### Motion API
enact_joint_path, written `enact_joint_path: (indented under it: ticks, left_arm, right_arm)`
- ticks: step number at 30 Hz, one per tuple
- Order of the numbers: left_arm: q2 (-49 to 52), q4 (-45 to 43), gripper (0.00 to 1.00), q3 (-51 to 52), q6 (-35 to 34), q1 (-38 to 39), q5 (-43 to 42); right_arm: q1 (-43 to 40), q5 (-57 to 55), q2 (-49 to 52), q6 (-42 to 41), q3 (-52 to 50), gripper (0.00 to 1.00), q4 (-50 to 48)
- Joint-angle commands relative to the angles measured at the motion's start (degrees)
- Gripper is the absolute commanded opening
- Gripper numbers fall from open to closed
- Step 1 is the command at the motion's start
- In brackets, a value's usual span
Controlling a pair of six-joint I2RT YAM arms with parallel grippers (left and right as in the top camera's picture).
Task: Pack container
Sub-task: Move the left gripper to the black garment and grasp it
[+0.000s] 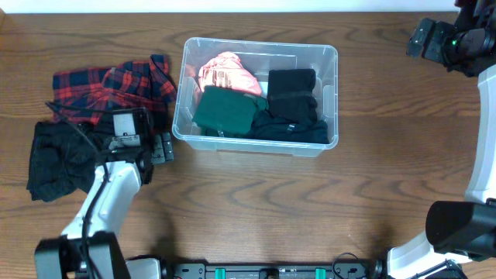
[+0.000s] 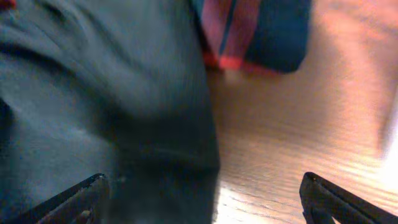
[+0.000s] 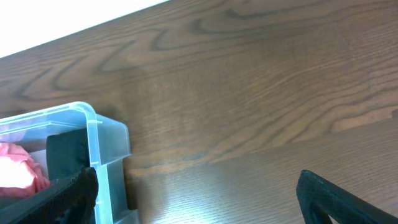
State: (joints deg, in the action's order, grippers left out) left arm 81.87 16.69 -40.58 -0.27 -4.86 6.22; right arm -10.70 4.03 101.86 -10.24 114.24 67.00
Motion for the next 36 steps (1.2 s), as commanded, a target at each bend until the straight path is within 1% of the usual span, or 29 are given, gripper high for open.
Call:
enact_joint_path:
  ticks: [1,8,14,15,16,17,18,19,20,22,25,29,31,34,36]
  left_arm:
    - [2.34,0.11,0.98,-0.92,-1.14,-0.28,4.68]
    - [5.73,-0.61,0.98,-0.92,-1.07,-0.28,12.15]
    - [10.69,-2.86,0.98,-0.92,-1.05,-0.28,12.98]
    - [11.45,-3.19,0.99,-0.92,-1.07,-0.28,13.05]
    - [12.11,-3.52,0.97,-0.92,-1.14,-0.26,13.62]
    - [12.59,-3.61,0.91,-0.92,-1.14,-0.26,14.08]
    - [12.96,-3.69,0.8,-0.92,-1.14,-0.28,14.21]
    - [12.98,-3.76,0.68,-0.92,-1.14,-0.28,14.32]
    - [12.96,-3.85,0.51,-0.92,-1.14,-0.26,14.97]
    - [12.9,-4.26,0.29,-0.92,-1.22,-0.26,15.98]
    - [12.74,-4.37,0.06,-1.03,-1.66,-0.26,16.85]
    - [10.95,-1.73,0.06,-2.34,-5.33,-0.26,16.96]
    - [8.74,1.55,0.06,-4.37,-6.71,-0.26,16.65]
    - [4.61,9.55,0.06,-9.84,-6.71,-0.26,15.3]
    - [1.62,16.59,0.06,-15.34,-6.69,-0.26,14.19]
  right_arm:
    - [-0.11,-0.17,0.04,-0.61,-0.28,0.99,0.09]
    - [-0.15,-0.17,0.04,-0.61,-0.28,0.99,0.09]
    - [0.07,-0.17,0.04,-0.61,-0.28,0.99,0.09]
    - [0.07,-0.17,0.04,-0.61,-0.28,0.99,0.09]
    - [0.07,-0.17,0.04,-0.61,-0.28,0.99,0.09]
    - [0.07,-0.17,0.04,-0.61,-0.28,0.99,0.09]
    - [0.04,-0.17,0.04,-0.61,-0.31,0.99,0.09]
    - [0.04,-0.17,0.04,-0.61,-0.28,0.99,0.09]
    - [0.04,-0.17,0.04,-0.61,-0.28,0.99,0.09]
    - [0.07,-0.17,0.04,-0.61,-0.28,0.99,0.09]
    - [0.24,-0.17,0.04,-0.61,-0.28,0.99,0.09]
    - [0.22,-0.17,0.04,-0.61,-0.28,0.99,0.09]
    - [0.22,-0.17,0.04,-0.61,-0.31,0.99,0.09]
    - [0.22,-0.17,0.04,-0.61,-0.28,0.99,0.11]
    - [0.22,-0.17,0.04,-0.61,-0.31,0.99,0.09]
